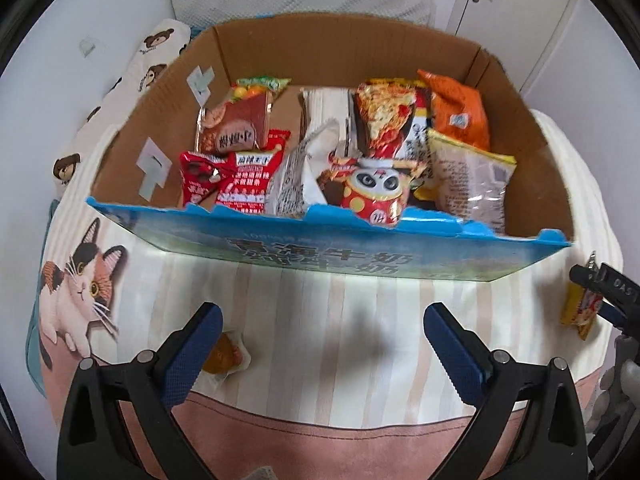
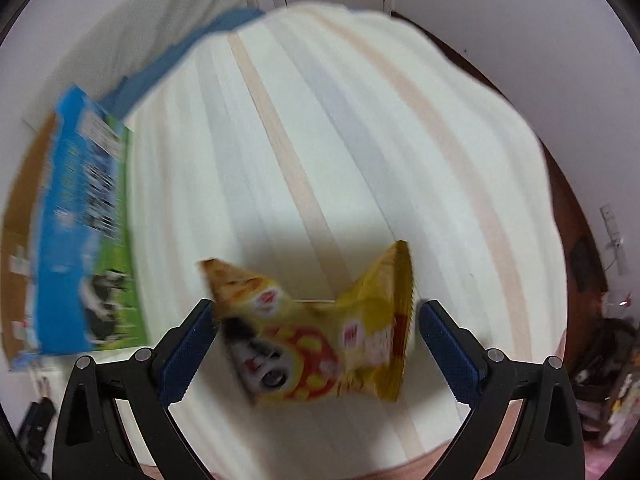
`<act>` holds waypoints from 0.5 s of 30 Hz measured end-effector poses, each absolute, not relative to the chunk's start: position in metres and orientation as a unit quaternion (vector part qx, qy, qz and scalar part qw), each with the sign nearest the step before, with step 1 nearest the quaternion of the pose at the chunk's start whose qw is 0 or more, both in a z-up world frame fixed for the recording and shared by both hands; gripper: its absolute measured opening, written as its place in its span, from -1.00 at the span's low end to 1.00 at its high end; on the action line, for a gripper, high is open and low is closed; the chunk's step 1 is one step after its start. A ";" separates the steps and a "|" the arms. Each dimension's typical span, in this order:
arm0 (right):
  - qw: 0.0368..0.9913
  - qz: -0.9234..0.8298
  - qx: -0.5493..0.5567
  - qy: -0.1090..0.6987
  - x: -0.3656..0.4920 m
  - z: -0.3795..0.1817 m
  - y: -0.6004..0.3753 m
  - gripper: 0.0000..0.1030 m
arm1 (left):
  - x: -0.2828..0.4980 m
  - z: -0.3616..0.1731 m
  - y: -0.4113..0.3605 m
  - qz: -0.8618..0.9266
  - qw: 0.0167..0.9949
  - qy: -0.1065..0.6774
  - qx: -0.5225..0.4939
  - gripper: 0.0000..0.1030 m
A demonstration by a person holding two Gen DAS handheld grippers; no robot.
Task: Organize snacks
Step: 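Move both tools back over the remaining snacks on the bed, then grasp the yellow panda snack bag with the right tool while the left grasps the orange candy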
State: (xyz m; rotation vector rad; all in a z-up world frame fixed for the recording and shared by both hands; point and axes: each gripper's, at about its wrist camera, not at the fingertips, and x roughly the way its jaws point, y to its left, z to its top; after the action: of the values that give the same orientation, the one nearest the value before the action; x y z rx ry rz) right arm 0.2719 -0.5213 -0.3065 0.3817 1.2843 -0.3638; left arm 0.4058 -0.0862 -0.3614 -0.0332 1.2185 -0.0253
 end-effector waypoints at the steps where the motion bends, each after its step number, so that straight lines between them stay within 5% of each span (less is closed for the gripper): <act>1: 0.767 -0.168 0.174 0.595 0.274 -0.312 -0.522 0.93 | 0.407 -0.365 -0.084 -0.007 0.818 0.575 -0.016 1.00; 6: 0.791 -0.154 0.143 0.575 0.271 -0.306 -0.505 0.33 | 0.405 -0.376 -0.063 0.014 0.810 0.585 -0.033 1.00; 15: 0.808 -0.056 0.111 0.576 0.243 -0.295 -0.412 0.29 | 0.381 -0.381 -0.003 0.014 0.791 0.608 -0.068 1.00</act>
State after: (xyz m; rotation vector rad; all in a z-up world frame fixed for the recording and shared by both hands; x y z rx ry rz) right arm 0.2426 -0.4116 -0.2945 0.2384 1.2312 -0.1207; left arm 0.3806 -0.0027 -0.3814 -0.1468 1.3088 0.0308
